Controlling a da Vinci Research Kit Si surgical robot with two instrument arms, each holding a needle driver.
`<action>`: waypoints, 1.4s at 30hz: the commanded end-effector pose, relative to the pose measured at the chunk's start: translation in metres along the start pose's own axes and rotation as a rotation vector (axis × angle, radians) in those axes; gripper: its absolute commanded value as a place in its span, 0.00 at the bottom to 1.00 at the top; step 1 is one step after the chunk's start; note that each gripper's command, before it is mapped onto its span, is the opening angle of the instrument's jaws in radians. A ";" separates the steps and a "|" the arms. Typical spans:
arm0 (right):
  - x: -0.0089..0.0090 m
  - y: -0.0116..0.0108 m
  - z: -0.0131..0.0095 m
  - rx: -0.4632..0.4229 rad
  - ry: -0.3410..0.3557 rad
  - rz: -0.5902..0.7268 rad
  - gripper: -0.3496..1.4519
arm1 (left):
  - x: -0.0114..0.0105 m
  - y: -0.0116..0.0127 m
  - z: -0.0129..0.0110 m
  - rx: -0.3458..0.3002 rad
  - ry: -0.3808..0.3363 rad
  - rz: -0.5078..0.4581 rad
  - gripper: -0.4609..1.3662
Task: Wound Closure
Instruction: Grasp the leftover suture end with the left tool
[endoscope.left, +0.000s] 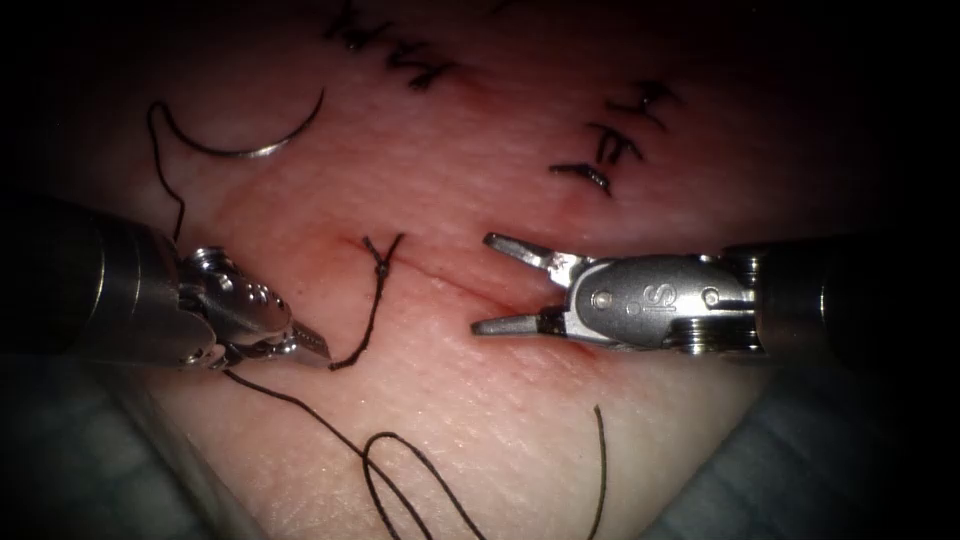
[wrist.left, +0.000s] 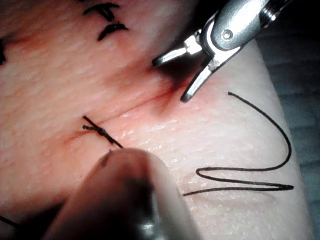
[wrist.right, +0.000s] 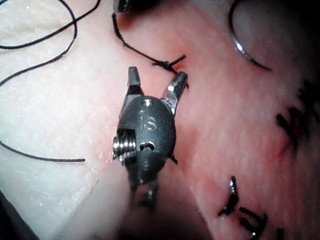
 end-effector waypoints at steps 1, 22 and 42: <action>0.0000 0.0000 -0.0001 0.006 0.000 0.000 0.83 | 0.0000 0.0000 0.0000 -0.008 -0.001 0.001 0.06; -0.0003 0.0002 -0.0005 0.007 0.004 -0.002 0.82 | 0.0019 0.0006 -0.0029 0.108 0.074 -0.093 0.66; -0.0006 0.0000 -0.0008 0.010 0.007 -0.005 0.82 | 0.0018 0.0019 0.0002 0.106 0.069 -0.081 0.67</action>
